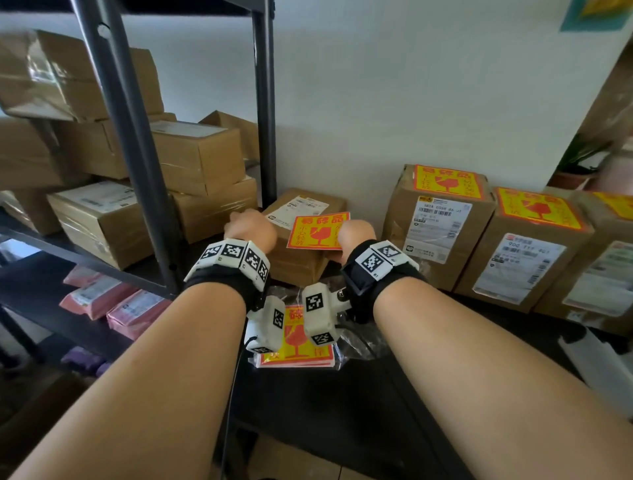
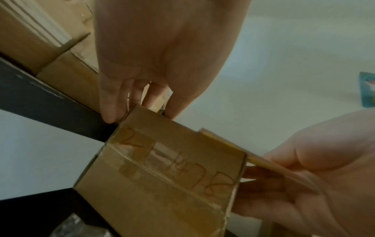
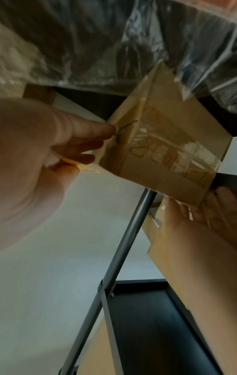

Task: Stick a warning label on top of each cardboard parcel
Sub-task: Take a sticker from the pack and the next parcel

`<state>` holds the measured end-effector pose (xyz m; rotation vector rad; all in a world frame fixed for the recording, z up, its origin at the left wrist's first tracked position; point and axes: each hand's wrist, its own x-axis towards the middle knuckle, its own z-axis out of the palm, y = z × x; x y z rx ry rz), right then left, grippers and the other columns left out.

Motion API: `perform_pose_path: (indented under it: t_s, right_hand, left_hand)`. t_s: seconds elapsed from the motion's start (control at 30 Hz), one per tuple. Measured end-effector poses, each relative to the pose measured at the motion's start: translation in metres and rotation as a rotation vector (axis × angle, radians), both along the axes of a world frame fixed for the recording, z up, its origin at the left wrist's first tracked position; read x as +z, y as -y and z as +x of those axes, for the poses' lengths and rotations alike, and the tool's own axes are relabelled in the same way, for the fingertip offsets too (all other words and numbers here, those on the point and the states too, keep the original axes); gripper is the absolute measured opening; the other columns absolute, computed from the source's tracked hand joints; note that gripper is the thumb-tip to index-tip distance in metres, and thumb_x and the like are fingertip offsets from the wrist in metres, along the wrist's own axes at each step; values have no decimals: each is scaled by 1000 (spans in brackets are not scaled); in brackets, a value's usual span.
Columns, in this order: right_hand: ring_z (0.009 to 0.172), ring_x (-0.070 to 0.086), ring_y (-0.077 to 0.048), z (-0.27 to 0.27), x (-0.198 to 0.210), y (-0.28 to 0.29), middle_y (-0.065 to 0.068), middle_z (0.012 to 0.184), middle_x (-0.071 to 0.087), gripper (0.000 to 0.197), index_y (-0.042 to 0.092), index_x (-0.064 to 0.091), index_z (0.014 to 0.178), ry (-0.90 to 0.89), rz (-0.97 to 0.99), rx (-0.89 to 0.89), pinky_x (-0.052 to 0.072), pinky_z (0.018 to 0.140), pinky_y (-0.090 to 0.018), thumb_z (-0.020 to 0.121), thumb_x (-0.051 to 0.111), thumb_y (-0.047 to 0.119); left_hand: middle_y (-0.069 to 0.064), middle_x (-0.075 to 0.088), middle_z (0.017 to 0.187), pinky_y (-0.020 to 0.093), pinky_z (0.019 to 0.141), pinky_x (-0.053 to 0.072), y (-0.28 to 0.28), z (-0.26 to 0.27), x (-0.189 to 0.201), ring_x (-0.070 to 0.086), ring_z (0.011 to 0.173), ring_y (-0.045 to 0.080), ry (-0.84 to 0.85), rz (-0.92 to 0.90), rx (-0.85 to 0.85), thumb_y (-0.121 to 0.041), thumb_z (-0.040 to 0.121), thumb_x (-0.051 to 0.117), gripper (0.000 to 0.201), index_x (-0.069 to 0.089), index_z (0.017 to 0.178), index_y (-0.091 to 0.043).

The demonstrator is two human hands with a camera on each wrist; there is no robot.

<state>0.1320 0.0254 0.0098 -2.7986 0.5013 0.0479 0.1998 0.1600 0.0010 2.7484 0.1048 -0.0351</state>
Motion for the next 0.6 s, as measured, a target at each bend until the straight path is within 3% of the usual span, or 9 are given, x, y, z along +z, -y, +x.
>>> perform_pose_path:
  t_s: [0.07, 0.23, 0.3, 0.33, 0.4, 0.5, 0.6]
  right_hand:
    - [115, 59, -28, 4, -4, 2, -9, 124, 63, 26, 6, 63, 119, -91, -128, 61, 44, 96, -32, 98, 55, 20]
    - [114, 60, -27, -3, 1, 6, -10, 120, 64, 26, 4, 63, 117, -99, -290, 126, 45, 94, -31, 96, 58, 19]
    - [109, 60, -27, -9, 9, 5, -7, 104, 64, 18, 4, 65, 106, -107, -307, 113, 45, 91, -31, 96, 59, 18]
    - [105, 60, -26, -13, 12, 6, -4, 90, 60, 14, 5, 63, 91, -85, -316, 102, 44, 86, -30, 96, 58, 17]
    - [102, 61, -26, -19, 21, 7, -1, 75, 50, 33, 11, 45, 67, 0, -345, 69, 43, 81, -29, 98, 54, 13]
    - [108, 62, -26, -33, 37, 5, -5, 92, 63, 34, 14, 42, 65, 120, -329, 58, 45, 82, -30, 99, 49, 8]
    - [111, 61, -26, -52, 52, 5, -9, 110, 64, 10, 9, 59, 91, 250, -350, 44, 44, 83, -30, 98, 51, 8]
  left_hand:
    - [18, 39, 139, 42, 103, 41, 0, 1, -2, 46, 124, 34, -14, -38, 4, -24, 98, 48, 43, 46, 134, -1]
    - [16, 49, 135, 45, 98, 47, 1, -5, 3, 54, 118, 32, -42, -274, -43, -27, 93, 58, 47, 46, 133, -4]
    - [16, 55, 130, 45, 97, 48, 1, -12, 8, 57, 115, 31, -18, -410, -67, -28, 92, 60, 49, 44, 132, -4]
    - [15, 55, 130, 44, 97, 48, 0, -17, 12, 56, 116, 30, 0, -461, -75, -29, 91, 60, 52, 42, 133, -3]
    - [14, 53, 131, 42, 94, 46, -3, -27, 23, 54, 119, 31, 38, -541, -89, -31, 91, 60, 60, 33, 138, -4]
    - [13, 54, 124, 40, 86, 47, -9, -47, 43, 56, 111, 30, 129, -688, -119, -23, 87, 61, 63, 28, 138, -5]
    - [4, 57, 100, 36, 77, 50, -15, -72, 57, 59, 96, 24, 231, -772, -159, -20, 86, 63, 46, 33, 119, -8]
